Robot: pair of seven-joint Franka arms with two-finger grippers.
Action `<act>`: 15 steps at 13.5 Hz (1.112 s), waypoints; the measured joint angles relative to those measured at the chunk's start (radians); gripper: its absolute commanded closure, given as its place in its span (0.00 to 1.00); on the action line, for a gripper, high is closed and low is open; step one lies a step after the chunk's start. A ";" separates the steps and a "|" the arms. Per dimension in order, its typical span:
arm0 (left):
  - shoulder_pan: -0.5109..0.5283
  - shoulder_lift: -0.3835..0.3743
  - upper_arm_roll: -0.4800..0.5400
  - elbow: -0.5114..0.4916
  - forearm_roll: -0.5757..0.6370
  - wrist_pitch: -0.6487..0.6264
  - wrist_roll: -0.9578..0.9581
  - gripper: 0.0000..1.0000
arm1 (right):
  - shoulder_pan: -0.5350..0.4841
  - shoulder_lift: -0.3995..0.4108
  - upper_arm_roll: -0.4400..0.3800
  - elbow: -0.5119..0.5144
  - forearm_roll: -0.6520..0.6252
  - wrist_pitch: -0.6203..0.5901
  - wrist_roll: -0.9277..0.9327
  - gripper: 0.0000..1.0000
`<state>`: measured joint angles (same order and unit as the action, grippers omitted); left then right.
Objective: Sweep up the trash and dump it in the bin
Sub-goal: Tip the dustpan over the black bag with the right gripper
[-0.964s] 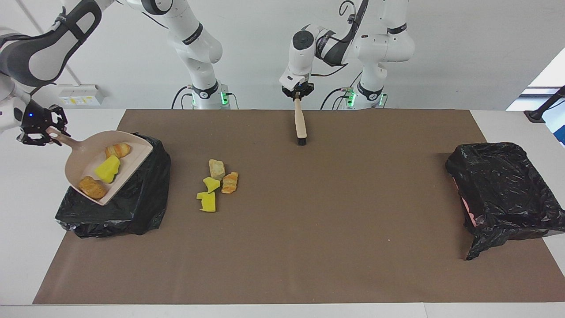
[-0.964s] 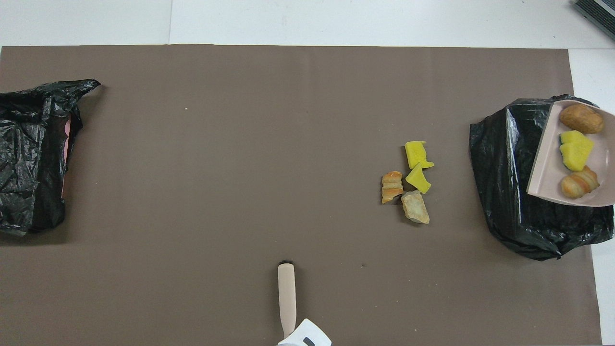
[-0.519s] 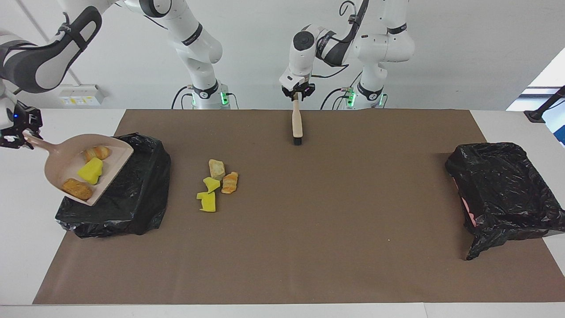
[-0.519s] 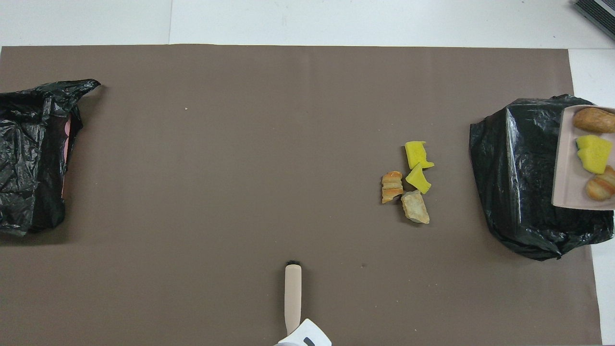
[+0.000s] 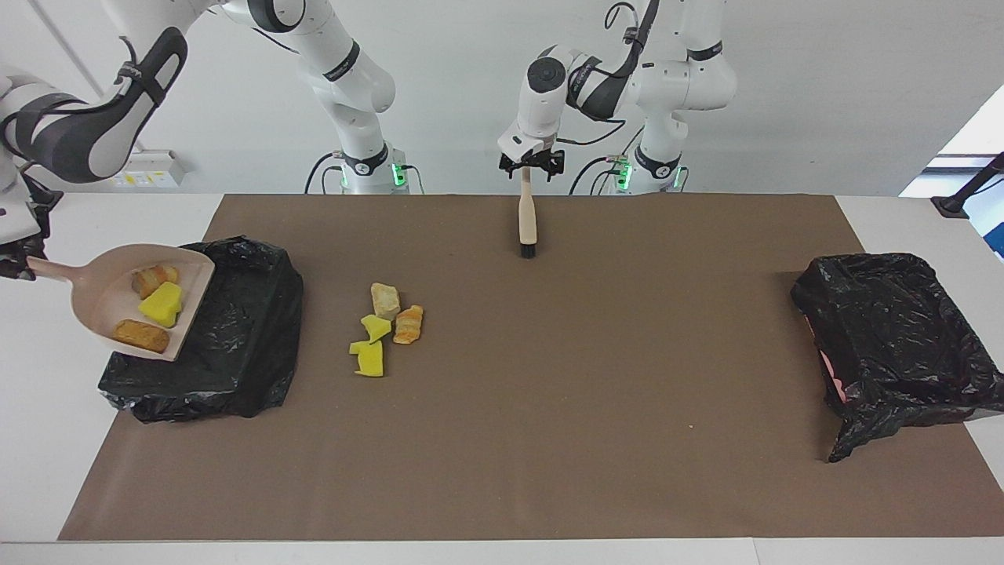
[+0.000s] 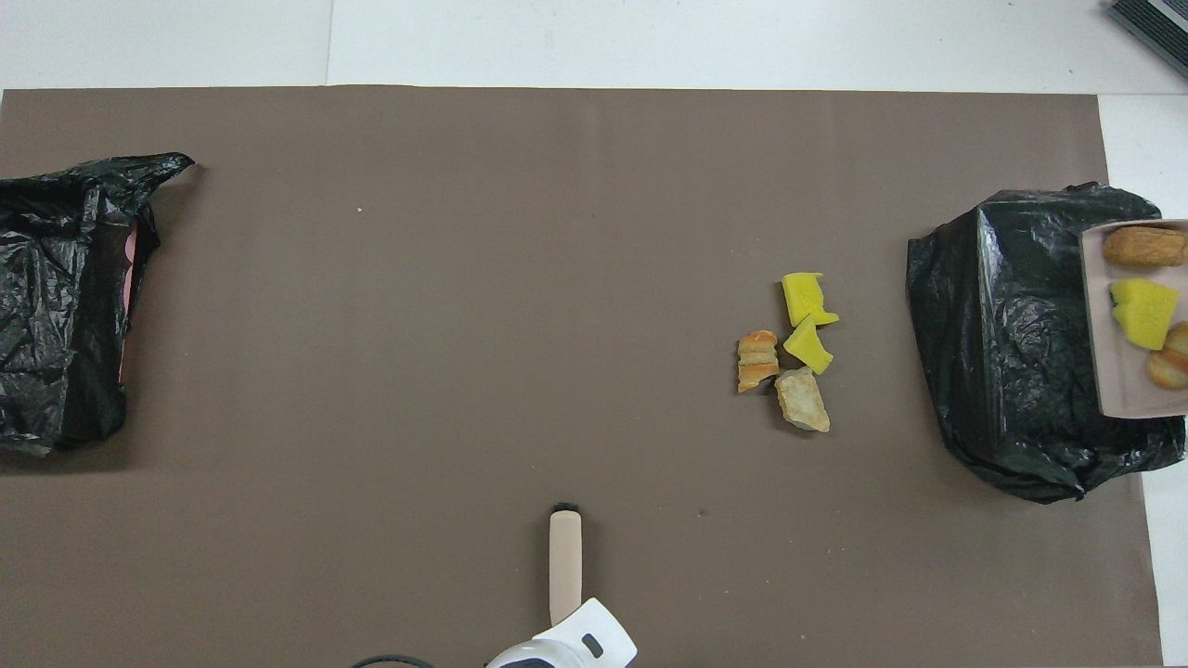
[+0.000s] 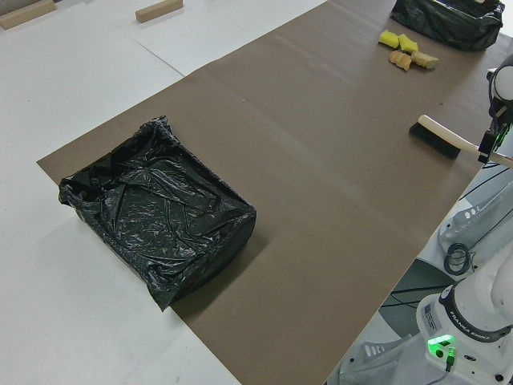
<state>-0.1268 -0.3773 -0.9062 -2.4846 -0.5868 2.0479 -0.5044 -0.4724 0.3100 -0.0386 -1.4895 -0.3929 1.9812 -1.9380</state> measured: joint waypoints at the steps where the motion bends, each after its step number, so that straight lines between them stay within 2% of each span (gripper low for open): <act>1: 0.006 0.000 0.019 0.012 0.028 0.001 0.016 0.00 | 0.000 0.000 0.001 -0.013 -0.029 0.028 -0.001 1.00; 4: 0.010 0.012 0.108 0.060 0.150 0.001 0.026 0.00 | 0.008 -0.002 0.005 -0.034 -0.103 0.067 -0.002 1.00; 8: 0.010 0.086 0.286 0.156 0.324 0.000 0.044 0.00 | 0.040 -0.005 0.012 -0.039 -0.177 0.068 -0.002 1.00; 12: 0.011 0.180 0.448 0.297 0.513 -0.045 0.097 0.00 | 0.057 -0.020 0.014 -0.040 -0.218 0.068 -0.005 1.00; 15: 0.008 0.247 0.573 0.435 0.555 -0.072 0.193 0.00 | 0.092 -0.034 0.015 -0.053 -0.263 0.068 -0.005 1.00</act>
<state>-0.1188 -0.1306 -0.3329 -2.0500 -0.0318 1.9758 -0.3117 -0.3807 0.2762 -0.0233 -1.5423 -0.6555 2.0489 -1.9426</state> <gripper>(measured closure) 0.000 0.674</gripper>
